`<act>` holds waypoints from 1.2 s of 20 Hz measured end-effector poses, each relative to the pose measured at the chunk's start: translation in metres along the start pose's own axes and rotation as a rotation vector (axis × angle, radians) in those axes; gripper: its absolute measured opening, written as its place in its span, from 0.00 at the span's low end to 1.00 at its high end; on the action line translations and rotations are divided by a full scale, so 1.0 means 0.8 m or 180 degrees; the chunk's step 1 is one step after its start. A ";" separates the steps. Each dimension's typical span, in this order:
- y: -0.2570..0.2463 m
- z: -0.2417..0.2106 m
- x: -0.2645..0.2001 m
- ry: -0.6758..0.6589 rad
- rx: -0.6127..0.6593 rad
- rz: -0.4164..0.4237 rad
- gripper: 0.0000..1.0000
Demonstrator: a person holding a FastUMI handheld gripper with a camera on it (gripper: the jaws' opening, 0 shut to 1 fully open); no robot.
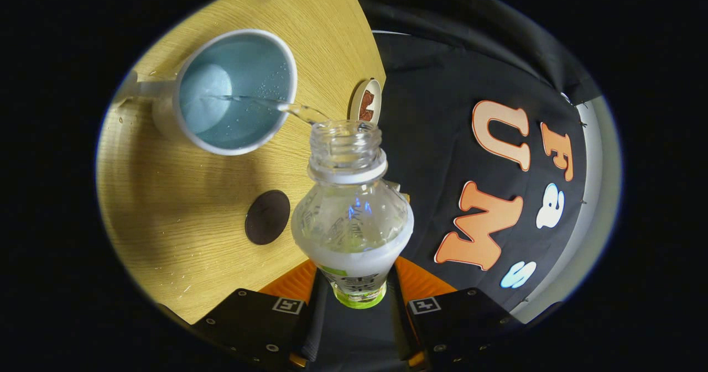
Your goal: Take the bottle from table, then pour the juice into the cup, finally place the bottle on the coaster
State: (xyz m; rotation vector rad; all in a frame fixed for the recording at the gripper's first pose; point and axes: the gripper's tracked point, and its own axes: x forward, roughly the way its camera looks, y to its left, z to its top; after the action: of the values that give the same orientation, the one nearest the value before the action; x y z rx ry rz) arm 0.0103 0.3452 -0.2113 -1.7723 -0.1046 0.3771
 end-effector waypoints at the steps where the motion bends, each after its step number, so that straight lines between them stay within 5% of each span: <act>1: -0.001 -0.001 0.001 0.0003 -0.0017 -0.0007 0.54; 24: -0.011 -0.002 0.002 -0.0090 -0.0320 -0.0057 0.54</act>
State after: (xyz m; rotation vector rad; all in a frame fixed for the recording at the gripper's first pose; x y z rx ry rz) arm 0.0133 0.3457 -0.2031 -1.8642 -0.1619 0.3897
